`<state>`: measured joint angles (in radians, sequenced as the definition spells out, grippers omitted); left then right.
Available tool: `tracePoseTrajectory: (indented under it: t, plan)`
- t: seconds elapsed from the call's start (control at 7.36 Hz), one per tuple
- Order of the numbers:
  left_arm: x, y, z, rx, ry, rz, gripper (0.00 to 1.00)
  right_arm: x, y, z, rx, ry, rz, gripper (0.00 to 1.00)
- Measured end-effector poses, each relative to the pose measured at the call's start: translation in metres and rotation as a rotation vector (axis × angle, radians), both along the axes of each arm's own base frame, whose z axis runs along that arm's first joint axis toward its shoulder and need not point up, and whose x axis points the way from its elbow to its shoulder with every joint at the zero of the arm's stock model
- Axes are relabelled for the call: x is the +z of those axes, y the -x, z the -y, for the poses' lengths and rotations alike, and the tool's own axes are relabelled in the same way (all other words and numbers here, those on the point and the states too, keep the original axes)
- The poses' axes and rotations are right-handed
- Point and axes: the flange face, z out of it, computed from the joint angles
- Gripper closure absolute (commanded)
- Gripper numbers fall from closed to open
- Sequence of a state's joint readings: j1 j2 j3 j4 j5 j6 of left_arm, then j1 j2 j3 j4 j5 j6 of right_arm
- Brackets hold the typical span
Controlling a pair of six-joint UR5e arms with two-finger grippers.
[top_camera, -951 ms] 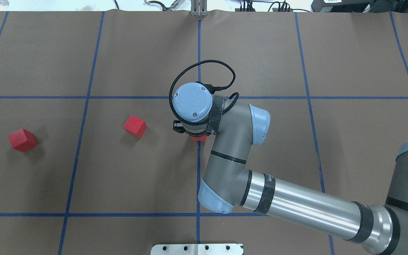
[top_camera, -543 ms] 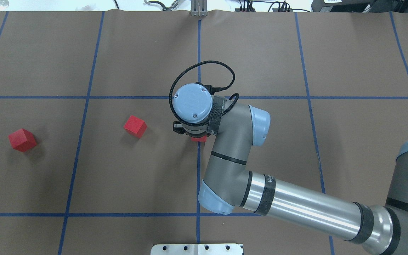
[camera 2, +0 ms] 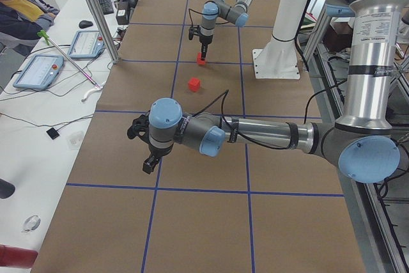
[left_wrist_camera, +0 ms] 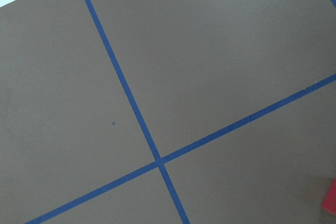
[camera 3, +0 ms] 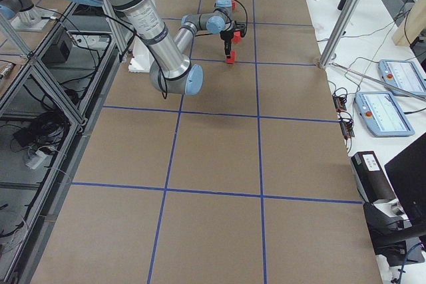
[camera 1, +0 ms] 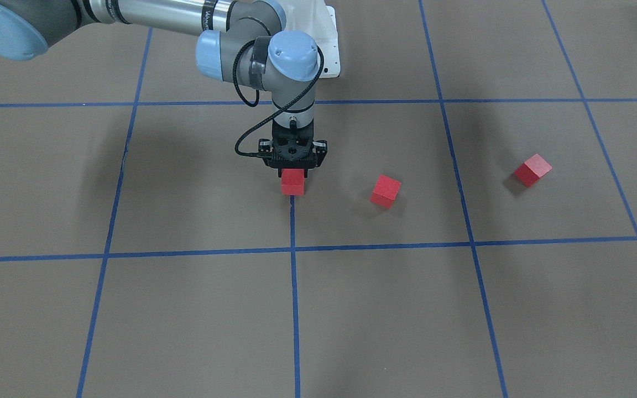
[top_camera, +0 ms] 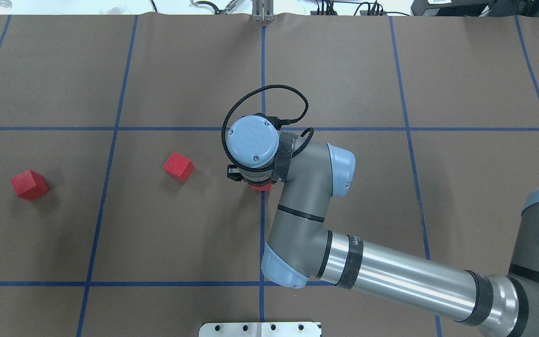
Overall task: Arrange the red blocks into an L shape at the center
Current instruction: 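Lower the red cube at the center and open the right gripper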
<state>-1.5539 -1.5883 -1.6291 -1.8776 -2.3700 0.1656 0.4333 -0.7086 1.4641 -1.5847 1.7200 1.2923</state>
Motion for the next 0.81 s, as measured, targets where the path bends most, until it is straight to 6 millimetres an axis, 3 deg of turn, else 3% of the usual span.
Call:
tracePoseTrajectory:
  t: [0.27, 0.41, 0.81]
  plan:
    - [0.0003, 0.0, -0.0002, 0.0, 0.001, 0.0, 0.0, 0.0011, 0.0017, -0.0021, -0.001, -0.004, -0.002, 0.71]
    - [0.0002, 0.0, -0.0003, 0.0, 0.0, 0.0, 0.0, 0.0013, 0.0019, -0.0023, -0.001, -0.004, -0.003, 0.59]
    - [-0.0008, 0.0, 0.0001, 0.0, -0.002, 0.0, 0.0, 0.0023, 0.0021, -0.0026, -0.002, -0.005, -0.004, 0.46]
